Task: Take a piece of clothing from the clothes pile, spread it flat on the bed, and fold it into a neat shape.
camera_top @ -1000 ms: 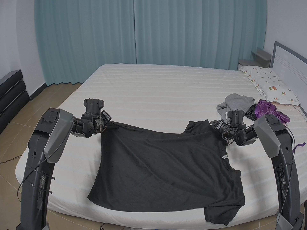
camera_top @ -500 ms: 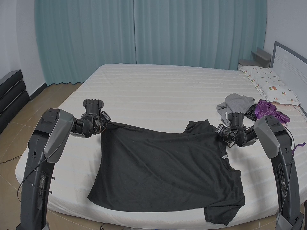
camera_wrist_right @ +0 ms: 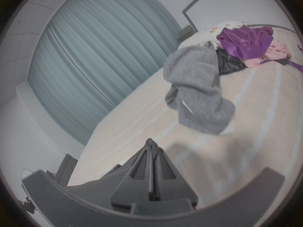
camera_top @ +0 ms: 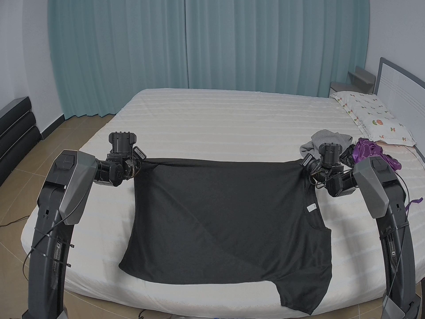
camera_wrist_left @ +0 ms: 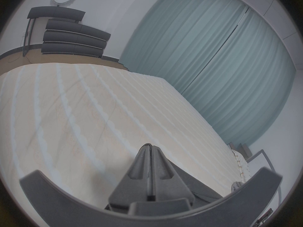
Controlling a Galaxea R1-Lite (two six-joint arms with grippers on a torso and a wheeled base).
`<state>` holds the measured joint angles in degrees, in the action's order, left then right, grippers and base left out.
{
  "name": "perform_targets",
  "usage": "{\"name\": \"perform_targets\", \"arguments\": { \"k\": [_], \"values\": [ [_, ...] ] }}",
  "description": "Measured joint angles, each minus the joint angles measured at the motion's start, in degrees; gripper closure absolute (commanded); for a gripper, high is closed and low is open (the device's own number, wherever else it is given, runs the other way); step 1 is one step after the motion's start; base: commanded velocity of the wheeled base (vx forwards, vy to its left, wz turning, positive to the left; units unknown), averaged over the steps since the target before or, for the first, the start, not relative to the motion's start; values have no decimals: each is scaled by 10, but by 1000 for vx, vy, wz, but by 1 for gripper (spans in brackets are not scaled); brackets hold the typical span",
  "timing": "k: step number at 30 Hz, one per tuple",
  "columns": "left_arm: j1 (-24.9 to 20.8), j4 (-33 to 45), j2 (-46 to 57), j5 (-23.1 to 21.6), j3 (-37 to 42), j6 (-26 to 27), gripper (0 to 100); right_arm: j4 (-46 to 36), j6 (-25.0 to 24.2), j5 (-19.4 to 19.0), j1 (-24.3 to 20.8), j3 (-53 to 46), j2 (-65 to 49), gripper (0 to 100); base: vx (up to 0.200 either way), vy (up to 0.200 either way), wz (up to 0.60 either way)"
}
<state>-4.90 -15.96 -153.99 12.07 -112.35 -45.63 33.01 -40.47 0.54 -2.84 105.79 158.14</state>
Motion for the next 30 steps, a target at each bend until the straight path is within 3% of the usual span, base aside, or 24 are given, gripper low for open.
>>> {"name": "perform_targets", "arguments": {
  "k": [13, 14, 15, 16, 24, 30],
  "values": [
    [3, -58, -37, -3, -22, 1, 100, 56, 25, 10, -7, 7, 24, 100, 0, 0, 0],
    [3, -59, -41, -3, -23, 2, 100, 56, 28, 11, -7, 8, 28, 0, 0, 0, 0],
    [2, -59, -44, -3, -23, 2, 100, 56, 30, 11, -8, 9, 31, 0, 0, 0, 0],
    [2, -59, -47, -4, -23, 3, 0, 56, 31, 12, -8, 9, 34, 0, 0, 0, 0],
    [-4, -60, -65, -7, -23, 6, 0, 58, 30, 12, -13, -10, 44, 0, 0, 0, 0],
    [-2, -50, -64, -3, -18, 5, 0, 82, 23, 4, -6, -82, 11, 0, 0, 0, 0]
  ]
}}
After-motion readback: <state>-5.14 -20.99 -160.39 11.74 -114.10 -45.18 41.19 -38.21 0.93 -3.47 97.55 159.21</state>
